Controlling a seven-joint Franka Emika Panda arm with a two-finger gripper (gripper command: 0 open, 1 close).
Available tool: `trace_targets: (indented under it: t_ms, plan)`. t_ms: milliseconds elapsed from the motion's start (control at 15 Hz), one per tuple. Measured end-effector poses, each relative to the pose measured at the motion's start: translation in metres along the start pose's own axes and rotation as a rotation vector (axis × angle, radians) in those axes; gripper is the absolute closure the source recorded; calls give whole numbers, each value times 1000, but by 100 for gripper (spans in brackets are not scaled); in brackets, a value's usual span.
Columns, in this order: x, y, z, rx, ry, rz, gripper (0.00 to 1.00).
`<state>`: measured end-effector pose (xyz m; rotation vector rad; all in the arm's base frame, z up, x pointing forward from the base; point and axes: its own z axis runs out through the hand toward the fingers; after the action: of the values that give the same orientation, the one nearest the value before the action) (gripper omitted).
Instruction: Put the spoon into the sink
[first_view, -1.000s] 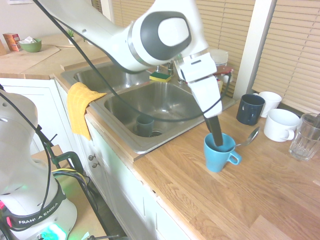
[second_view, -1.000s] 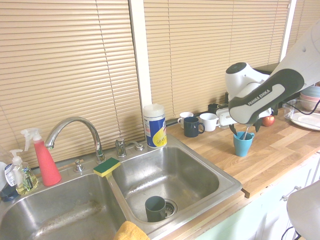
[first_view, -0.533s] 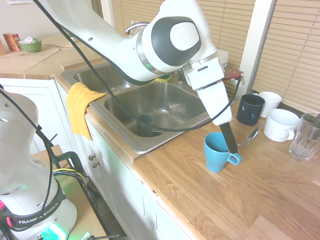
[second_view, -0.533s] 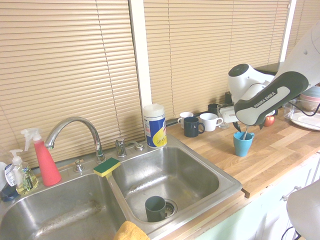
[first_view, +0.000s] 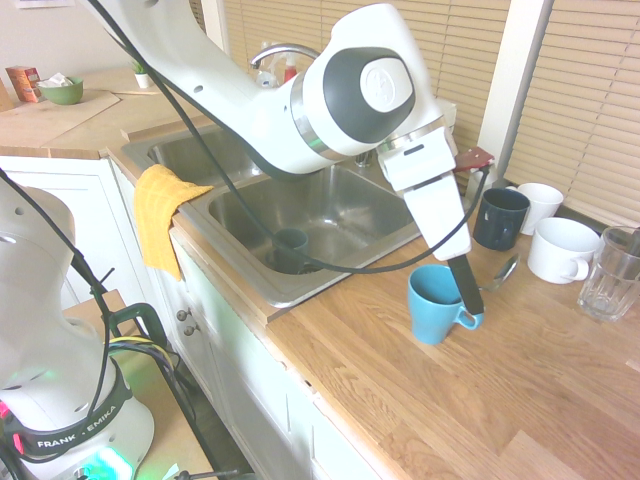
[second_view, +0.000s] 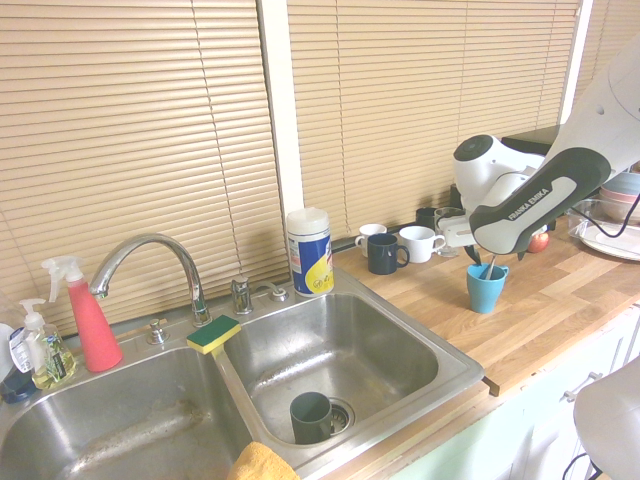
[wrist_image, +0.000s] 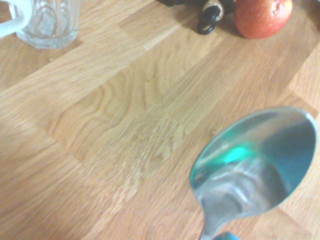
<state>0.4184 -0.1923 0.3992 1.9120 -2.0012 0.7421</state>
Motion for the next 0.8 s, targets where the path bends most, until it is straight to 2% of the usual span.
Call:
trace_targets:
  t_ms: [800]
  plan:
    - [5,1,8,8,-13,13,100]
